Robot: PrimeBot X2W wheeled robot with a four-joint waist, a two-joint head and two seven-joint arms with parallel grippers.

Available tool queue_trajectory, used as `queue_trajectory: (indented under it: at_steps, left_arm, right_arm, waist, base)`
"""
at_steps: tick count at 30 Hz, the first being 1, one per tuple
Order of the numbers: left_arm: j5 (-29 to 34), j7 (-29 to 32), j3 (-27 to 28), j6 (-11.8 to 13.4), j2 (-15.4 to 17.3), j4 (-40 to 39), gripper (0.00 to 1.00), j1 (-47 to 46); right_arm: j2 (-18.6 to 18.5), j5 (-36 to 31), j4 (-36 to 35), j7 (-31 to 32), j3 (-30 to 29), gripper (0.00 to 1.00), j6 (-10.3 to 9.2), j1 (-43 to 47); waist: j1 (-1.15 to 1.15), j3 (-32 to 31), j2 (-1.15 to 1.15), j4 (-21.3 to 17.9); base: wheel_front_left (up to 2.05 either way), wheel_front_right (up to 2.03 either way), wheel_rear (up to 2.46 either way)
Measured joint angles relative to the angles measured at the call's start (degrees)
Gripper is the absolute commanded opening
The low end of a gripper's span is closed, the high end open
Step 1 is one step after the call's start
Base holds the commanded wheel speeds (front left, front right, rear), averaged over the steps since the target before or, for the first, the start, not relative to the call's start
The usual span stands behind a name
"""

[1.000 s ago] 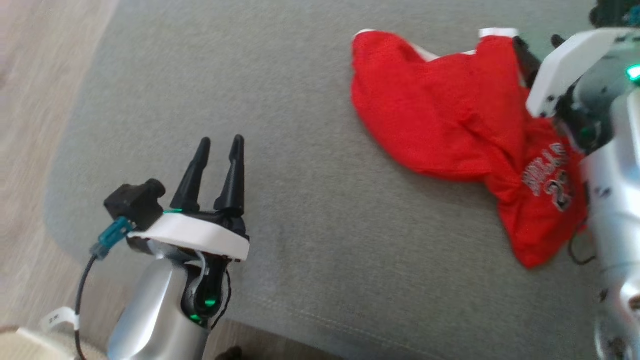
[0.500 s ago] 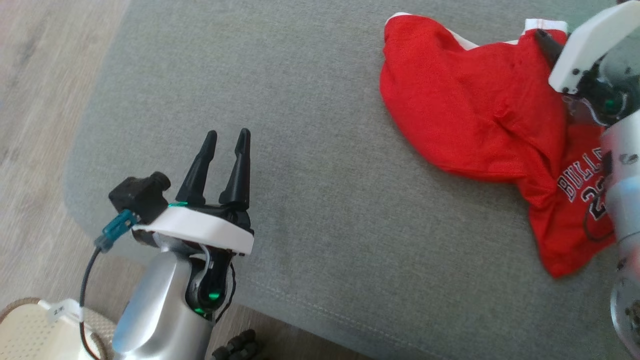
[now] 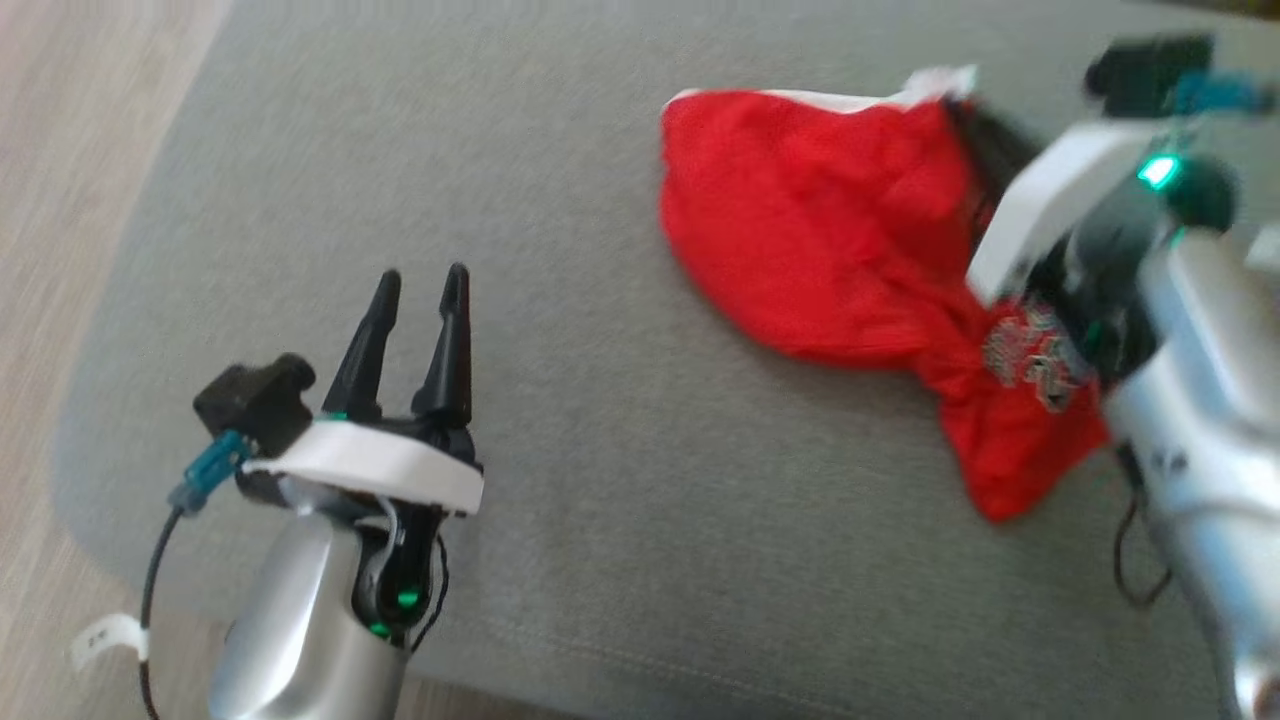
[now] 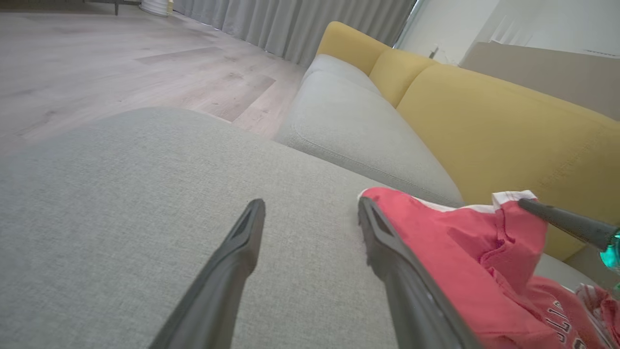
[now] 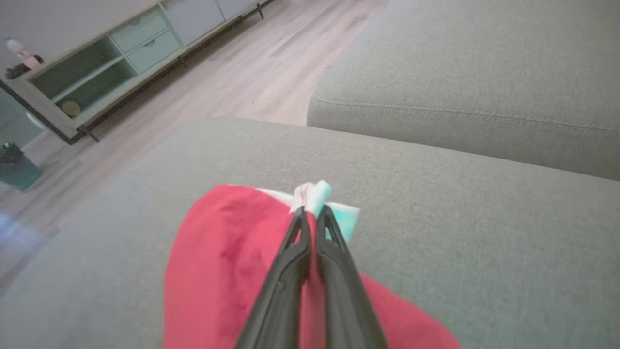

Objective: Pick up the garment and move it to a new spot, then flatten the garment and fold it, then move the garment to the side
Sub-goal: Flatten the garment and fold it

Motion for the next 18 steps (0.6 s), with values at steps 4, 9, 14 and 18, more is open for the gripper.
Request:
queue_trajectory:
  at_steps: [4,9,14,18]
  left_arm:
    - [1.2,0.0,1.1,0.1,0.0,0.4,1.0,2.8]
    - [1.7,0.0,1.8,0.5,0.3,0.5,1.0,5.4]
    - [1.9,0.0,2.2,0.6,0.5,0.2,1.0,6.9]
    - [2.0,0.0,2.2,0.7,0.6,0.1,1.0,7.5]
  right_arm:
    - [-2.9,6.3,-11.8,0.8,6.7,0.0,0.0,8.5]
    - [-8.2,11.0,-24.0,4.5,12.0,0.0,0.0,19.0]
    - [-13.7,10.9,-30.0,8.3,16.0,0.0,0.0,26.3]
    - [-15.3,7.7,-29.4,7.8,15.6,1.0,0.0,28.0]
  waist:
    - [0.0,-3.6,0.0,-3.3]
    - [0.0,-7.8,0.0,-7.7]
    - [0.0,-10.9,0.0,-11.8]
    - [0.0,-12.3,0.0,-14.1]
  base:
    - [0.0,0.0,0.0]
    - [0.0,0.0,0.0]
    - [0.0,0.0,0.0]
    - [0.0,0.0,0.0]
